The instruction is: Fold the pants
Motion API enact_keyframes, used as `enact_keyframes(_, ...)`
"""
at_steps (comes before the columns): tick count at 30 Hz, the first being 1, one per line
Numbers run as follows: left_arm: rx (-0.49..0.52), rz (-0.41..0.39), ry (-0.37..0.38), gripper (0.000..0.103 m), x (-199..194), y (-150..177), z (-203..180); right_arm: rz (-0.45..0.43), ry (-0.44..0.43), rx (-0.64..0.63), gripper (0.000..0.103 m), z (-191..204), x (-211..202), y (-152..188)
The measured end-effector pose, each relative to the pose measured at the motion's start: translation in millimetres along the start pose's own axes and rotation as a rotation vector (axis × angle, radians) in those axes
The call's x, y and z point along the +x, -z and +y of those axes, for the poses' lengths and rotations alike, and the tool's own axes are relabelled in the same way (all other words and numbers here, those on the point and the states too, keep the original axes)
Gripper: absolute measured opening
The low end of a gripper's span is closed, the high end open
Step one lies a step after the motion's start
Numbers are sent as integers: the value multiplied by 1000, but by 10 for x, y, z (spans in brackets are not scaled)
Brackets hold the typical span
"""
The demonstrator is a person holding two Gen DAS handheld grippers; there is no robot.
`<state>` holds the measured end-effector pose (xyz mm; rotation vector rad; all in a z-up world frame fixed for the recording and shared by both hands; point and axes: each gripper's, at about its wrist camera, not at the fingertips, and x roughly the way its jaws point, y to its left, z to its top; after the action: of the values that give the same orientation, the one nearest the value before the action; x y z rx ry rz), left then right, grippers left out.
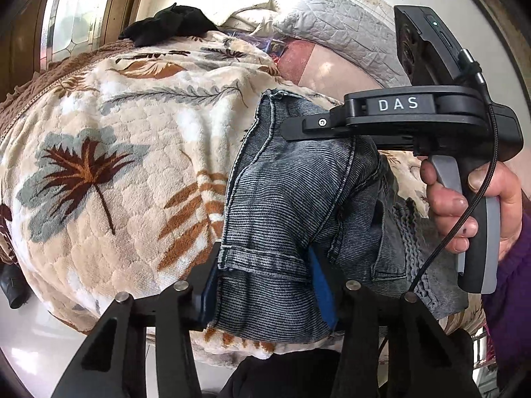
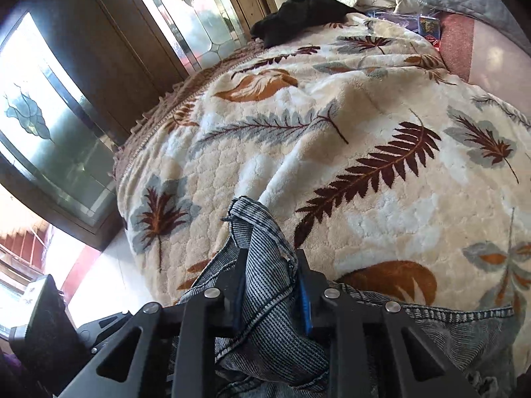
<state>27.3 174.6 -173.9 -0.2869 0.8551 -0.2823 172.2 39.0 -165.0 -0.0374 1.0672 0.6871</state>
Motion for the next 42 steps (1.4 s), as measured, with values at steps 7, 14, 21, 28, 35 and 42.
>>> enact_keyframes(7, 92, -50, 42, 42, -343, -99, -514, -166, -78, 69, 26, -154, -720, 223)
enact_keyframes(14, 295, -74, 163, 41, -539, -157, -1463, -342, -144, 183, 26, -636, -1614, 658)
enact_keyframes(21, 506, -6, 281, 41, -334, 34, -2692, -483, -178, 364, 26, -1503, -2294, 1401)
enact_keyframes(28, 659, 205, 277, 44, 345, 565, -3453, -473, -190, 601, 49, -2429, -2298, 2195)
enact_keyframes(35, 730, 217, 295, 49, 159, 692, -3435, -564, -90, 865, 62, -3059, -2435, 3056)
enact_keyframes(42, 643, 89, 164, 54, -16, 231, -2983, -504, -106, 820, 64, -2823, -2458, 3054)
